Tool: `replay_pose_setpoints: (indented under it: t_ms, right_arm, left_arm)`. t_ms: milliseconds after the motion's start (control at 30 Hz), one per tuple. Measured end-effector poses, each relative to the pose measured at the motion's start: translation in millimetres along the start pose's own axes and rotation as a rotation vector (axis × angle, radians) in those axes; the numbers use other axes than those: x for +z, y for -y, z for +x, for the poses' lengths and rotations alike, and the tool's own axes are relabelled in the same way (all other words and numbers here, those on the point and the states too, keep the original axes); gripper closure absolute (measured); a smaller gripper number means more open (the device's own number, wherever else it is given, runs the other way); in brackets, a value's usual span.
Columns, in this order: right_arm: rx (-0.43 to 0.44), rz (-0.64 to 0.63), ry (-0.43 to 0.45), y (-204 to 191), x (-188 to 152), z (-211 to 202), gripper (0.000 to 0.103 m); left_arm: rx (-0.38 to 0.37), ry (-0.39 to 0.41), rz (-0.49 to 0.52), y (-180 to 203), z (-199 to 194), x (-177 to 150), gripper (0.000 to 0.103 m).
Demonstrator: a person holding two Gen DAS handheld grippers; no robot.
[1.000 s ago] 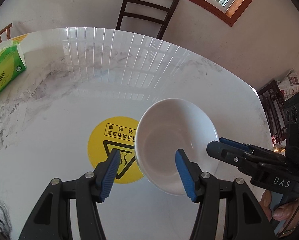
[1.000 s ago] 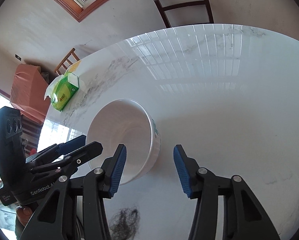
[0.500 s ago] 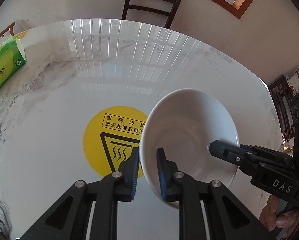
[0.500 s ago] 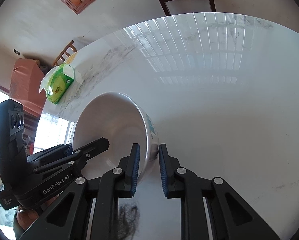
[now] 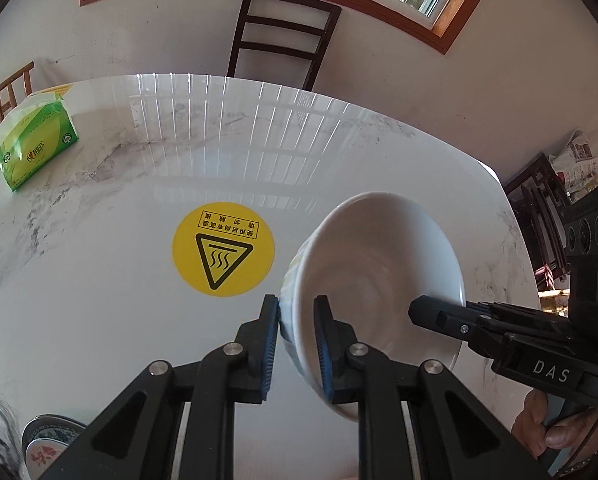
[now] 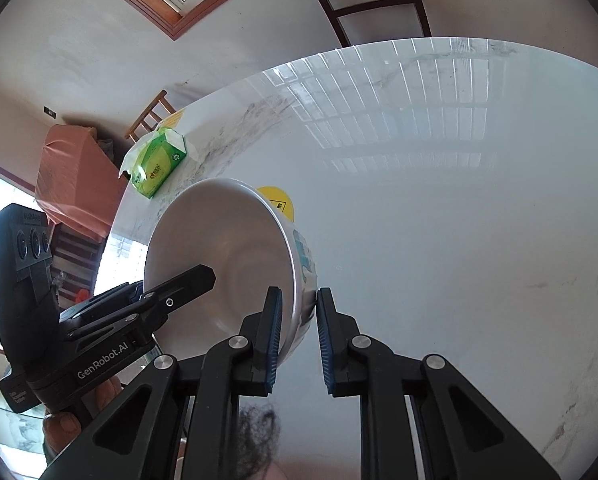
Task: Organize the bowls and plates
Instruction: 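Carry the Dog bowl over the Rabbit bowl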
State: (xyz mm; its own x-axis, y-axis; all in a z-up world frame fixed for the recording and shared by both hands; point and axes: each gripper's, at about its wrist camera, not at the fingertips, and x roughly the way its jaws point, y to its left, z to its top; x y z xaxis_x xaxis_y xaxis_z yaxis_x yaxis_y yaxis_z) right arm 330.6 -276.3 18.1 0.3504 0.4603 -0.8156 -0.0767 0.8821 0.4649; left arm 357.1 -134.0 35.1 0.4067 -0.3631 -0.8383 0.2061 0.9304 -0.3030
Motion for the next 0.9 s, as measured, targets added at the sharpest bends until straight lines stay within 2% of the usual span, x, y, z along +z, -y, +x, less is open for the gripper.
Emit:
replay_pose_setpoints:
  t_ms: [433, 700, 900]
  right_arm:
    - [0.031, -0.052, 0.033, -43.1, -66.0, -66.3, 0.086]
    - [0.031, -0.074, 0.037, -56.7, -110.3, -87.5, 0.086]
    - [0.031, -0.069, 0.020, -58.9, -140.8, -89.6, 0.086]
  left_arm:
    - [-0.032, 0.088, 0.067, 25.6, -89.8, -61.9, 0.084]
    - [-0.049, 0.087, 0.094, 36.7, -120.8, -106.7, 0.083]
    - [-0.049, 0.059, 0.106, 38.2, -126.8, -137.0, 0.083]
